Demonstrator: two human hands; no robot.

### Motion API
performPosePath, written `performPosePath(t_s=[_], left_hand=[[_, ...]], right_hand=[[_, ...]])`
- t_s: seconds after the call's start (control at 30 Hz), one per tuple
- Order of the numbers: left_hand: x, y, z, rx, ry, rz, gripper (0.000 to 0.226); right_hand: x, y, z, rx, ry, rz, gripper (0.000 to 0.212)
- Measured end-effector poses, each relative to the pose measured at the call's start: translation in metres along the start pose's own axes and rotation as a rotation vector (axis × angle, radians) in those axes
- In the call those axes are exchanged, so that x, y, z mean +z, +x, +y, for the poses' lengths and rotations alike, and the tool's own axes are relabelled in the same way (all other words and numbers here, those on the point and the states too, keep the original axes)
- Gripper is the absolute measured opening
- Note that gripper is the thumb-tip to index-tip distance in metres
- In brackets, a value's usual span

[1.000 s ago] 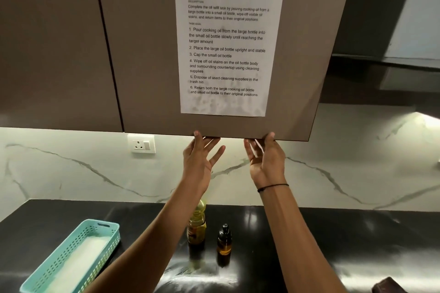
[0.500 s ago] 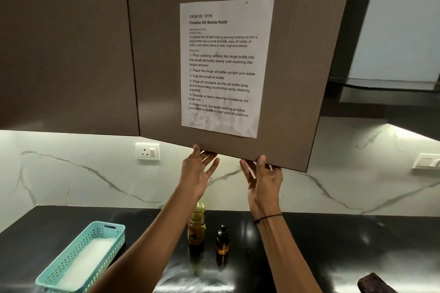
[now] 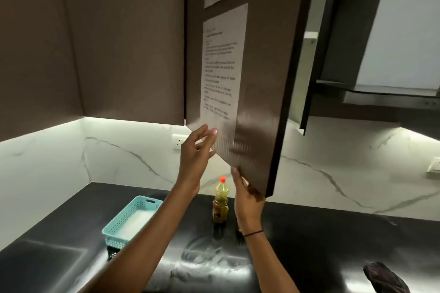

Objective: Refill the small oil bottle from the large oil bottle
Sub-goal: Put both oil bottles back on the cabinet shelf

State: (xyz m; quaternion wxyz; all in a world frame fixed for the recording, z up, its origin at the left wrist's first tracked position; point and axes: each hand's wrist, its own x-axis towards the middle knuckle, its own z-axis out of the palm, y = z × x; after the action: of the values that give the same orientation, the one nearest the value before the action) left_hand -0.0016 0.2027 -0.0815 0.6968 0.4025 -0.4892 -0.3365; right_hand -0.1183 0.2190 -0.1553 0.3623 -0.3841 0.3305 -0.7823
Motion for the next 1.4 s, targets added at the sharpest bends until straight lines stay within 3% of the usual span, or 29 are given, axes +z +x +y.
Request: performPosePath(t_s=[0.2,0.37,0.57,0.73,0.97,1.17,1.3,1.4], left_hand=[[-0.029,-0.031,0.070,0.388,0.213,-0.222,0.070],[-0.055,-0.046,0.093,0.510,0.349,-0.161,0.076],[-0.092,-0.043,0.087,0.455,0.401,0.021,0.069],[-0.120,-0.040,0.080,0.389,0.358,0.148,0.077],[-0.159,-0.040,0.060,0.384,0.372,0.175,0.068],[-0.197,-0.053,0.023,0.322,0.343,0.249,0.057],[-0.212,-0.058,0.003,0.274,0.377,0.362,0.026],[-0.216,-0.058,-0.003,0.266,0.350,0.420,0.030]], right_hand=[[0.035,-0.044,0.000,-0.350,-0.261,-0.200,0.036],[0.062,-0.063,0.013,-0.292,-0.288,-0.258,0.022],[0.088,-0.082,0.017,-0.315,-0.263,-0.398,0.032],[0.107,-0.089,0.029,-0.299,-0.303,-0.476,0.038],[0.127,-0.091,0.049,-0.384,-0.333,-0.511,0.043],[0.142,-0.080,0.067,-0.474,-0.346,-0.560,0.011],[0.159,-0.076,0.073,-0.498,-0.295,-0.595,0.009],[0.169,-0.074,0.078,-0.504,-0.290,-0.591,0.008]])
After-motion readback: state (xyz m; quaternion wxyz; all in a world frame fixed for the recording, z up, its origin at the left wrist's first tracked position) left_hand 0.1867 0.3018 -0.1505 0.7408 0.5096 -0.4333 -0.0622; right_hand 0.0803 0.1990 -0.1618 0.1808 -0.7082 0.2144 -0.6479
